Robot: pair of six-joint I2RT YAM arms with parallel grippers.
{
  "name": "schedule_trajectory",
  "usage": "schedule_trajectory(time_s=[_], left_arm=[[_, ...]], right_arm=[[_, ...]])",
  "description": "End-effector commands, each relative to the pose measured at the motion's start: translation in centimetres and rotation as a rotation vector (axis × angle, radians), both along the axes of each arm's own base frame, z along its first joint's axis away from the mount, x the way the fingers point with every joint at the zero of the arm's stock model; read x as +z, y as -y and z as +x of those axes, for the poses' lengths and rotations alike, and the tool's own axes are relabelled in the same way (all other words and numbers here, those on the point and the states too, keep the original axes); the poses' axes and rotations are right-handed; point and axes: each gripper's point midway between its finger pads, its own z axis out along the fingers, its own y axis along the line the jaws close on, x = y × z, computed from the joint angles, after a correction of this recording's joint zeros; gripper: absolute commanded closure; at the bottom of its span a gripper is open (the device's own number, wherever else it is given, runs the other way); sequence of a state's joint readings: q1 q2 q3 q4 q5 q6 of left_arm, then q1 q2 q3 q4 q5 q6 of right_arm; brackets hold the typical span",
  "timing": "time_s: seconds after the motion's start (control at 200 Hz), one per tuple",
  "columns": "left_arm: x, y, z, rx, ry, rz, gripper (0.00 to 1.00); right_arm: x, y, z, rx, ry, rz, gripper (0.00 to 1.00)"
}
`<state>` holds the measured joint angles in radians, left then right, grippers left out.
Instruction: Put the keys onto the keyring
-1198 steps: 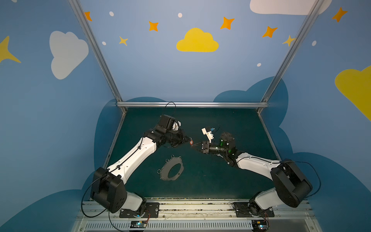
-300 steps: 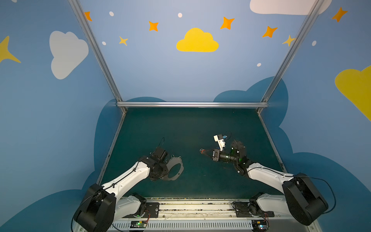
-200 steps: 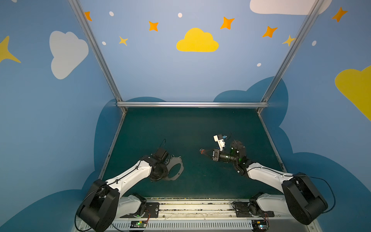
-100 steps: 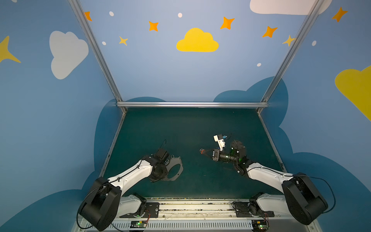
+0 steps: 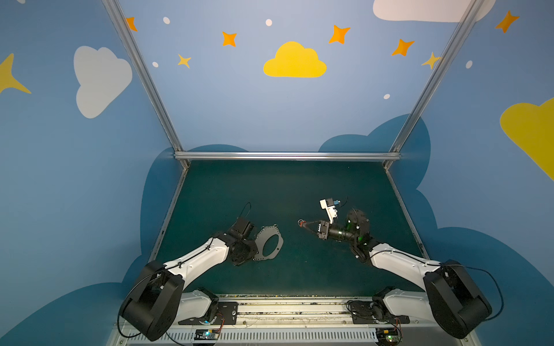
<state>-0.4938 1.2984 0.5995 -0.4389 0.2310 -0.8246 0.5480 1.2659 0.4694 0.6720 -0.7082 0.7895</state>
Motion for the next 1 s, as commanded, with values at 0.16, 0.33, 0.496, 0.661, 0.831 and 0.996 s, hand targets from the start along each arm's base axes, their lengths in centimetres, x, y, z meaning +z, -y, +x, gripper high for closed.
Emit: schedule_trajectory(time_s=[0.16, 0.33, 0.496, 0.661, 0.831, 0.996], left_arm=[[3.0, 5.7, 6.2, -0.027, 0.124, -0.201, 0.95], [7.7, 6.5, 8.1, -0.052, 0.245, -0.243, 0.63], [13.5, 5.3, 8.6, -0.028, 0.405, -0.264, 0.51], [20.2, 6.8, 8.3, -0.143, 0.576, -0.441, 0.53], [25.6, 9.5, 7.3, -0.294, 0.673, -0.662, 0.56], [27.0, 11.0, 6.7, -0.377, 0.671, -0.746, 0.64]], right_arm=[[3.8, -1.0, -1.3, 0.125, 0.141, 0.071, 1.0], [4.5, -1.3, -1.4, 0.147, 0.153, 0.08, 1.0], [5.0, -1.6, -1.4, 0.174, 0.16, 0.095, 1.0], [6.0, -2.1, -1.8, 0.224, 0.163, 0.124, 1.0], [7.0, -2.2, -1.9, 0.237, 0.179, 0.151, 1.0], [7.5, -2.2, -2.1, 0.241, 0.19, 0.16, 1.0]])
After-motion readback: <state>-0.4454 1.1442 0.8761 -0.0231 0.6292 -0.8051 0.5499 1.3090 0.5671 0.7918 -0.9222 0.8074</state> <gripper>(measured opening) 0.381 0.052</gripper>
